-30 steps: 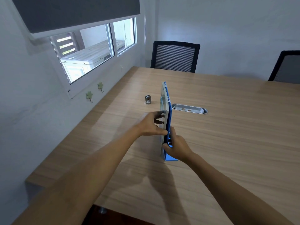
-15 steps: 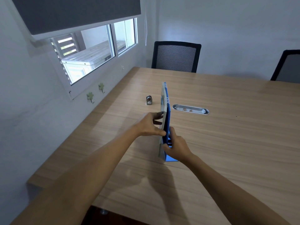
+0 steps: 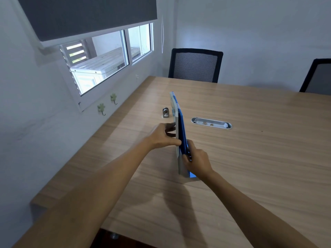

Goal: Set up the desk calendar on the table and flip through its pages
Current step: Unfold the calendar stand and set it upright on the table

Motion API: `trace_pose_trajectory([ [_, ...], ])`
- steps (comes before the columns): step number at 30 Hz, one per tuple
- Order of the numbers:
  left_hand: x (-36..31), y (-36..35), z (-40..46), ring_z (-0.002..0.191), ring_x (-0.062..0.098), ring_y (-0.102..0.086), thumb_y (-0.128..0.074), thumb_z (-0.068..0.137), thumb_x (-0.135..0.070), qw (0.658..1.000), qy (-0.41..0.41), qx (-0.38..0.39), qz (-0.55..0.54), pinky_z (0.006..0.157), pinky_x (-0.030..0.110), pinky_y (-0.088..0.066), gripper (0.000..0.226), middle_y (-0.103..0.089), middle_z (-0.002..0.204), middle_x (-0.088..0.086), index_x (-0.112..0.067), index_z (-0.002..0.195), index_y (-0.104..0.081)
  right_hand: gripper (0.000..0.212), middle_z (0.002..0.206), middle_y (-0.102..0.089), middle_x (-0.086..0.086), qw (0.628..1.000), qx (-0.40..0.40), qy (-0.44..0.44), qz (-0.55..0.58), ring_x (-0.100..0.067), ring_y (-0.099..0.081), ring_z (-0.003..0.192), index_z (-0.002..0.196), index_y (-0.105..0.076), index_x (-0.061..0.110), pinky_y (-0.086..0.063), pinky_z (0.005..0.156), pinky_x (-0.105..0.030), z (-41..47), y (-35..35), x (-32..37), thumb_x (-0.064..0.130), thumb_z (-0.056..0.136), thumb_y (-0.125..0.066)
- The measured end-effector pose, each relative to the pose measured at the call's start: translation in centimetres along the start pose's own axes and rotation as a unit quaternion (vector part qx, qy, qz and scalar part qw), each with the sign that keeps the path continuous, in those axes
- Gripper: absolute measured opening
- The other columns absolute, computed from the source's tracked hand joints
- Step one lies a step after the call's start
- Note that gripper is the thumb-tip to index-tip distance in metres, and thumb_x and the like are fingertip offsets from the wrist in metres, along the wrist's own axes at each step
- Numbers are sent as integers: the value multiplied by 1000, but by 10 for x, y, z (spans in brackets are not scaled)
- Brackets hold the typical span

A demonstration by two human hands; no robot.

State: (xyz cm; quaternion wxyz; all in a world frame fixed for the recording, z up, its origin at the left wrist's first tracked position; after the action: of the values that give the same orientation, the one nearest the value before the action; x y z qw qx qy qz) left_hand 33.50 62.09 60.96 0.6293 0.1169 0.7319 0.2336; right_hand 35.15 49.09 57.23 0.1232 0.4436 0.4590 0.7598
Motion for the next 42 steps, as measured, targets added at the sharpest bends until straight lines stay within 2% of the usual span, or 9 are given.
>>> trace_pose_trajectory([
  [4,0,5,-1,85,1,-66,-74,70,-4,999,9,-8,-34,64,11,-54,57,-65,120,5,-3,125,-59,51,100,-69,-17,999,-18,29,-25,-38,-65,80,142,-37,15,-53,69,-43,0,4,6,17,91,-47],
  [9,0,14,1,93,11,-65,-73,72,-5,998,15,-25,-61,78,26,-55,44,-67,112,3,-7,115,-65,62,87,-71,-20,995,-67,57,-51,-45,-63,70,137,-45,11,-47,58,-43,2,14,12,32,81,-26],
  [14,-1,17,0,117,14,-59,-83,61,-22,995,37,-44,-81,78,29,-57,84,-58,135,1,-8,138,-50,63,88,-72,-20,992,-85,61,-65,-44,-64,71,133,-47,7,-44,58,-39,3,24,16,35,83,-21],
  [17,-9,18,-1,114,12,-56,-85,67,-21,995,42,-57,-77,85,31,-55,85,-57,135,-1,-9,141,-45,43,92,-72,-21,995,-66,44,-58,-45,-64,75,133,-45,6,-50,64,-44,3,25,14,19,92,-42],
  [21,-18,18,-4,114,12,-57,-88,62,-31,996,36,-66,-42,97,39,-52,89,-61,125,-4,-11,139,-49,45,94,-71,-22,997,-50,34,-54,-45,-64,78,136,-43,6,-50,66,-44,0,27,13,13,91,-44],
  [25,-28,15,-6,102,11,-60,-88,62,-31,997,23,-69,-25,93,36,-55,82,-59,106,-9,-10,133,-55,48,93,-71,-22,998,-31,33,-52,-43,-63,78,140,-38,8,-49,67,-45,-3,25,15,13,92,-43],
  [32,-28,18,-6,106,14,-64,-90,58,-33,998,27,-63,0,95,32,-52,80,-63,107,-5,-11,129,-58,47,94,-71,-20,999,-36,13,-23,-41,-64,79,139,-39,10,-51,68,-46,-6,25,14,14,92,-44],
  [38,-34,13,-5,90,5,-68,-74,52,-38,995,50,-80,22,69,19,-52,59,-72,103,-6,-17,107,-69,45,90,-71,-17,998,-56,-17,6,-36,-64,75,137,-41,11,-49,65,-41,-6,28,11,13,92,-42],
  [42,-40,10,0,88,14,-69,-66,48,-41,994,48,-93,31,73,30,-60,56,-72,97,2,-14,98,-70,47,88,-71,-16,998,-53,-29,14,-35,-63,75,138,-40,12,-50,66,-41,-6,28,8,12,91,-41],
])
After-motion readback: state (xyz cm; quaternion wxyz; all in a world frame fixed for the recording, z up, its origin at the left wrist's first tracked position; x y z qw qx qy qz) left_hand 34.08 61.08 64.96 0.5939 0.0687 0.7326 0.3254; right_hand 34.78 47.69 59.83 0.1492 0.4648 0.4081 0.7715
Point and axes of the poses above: each hand's wrist, its own z-axis towards the middle knuckle, its own y-axis out of the back of the hand, x = y × z, the point moved 10 cm from there along z, towards the middle knuckle
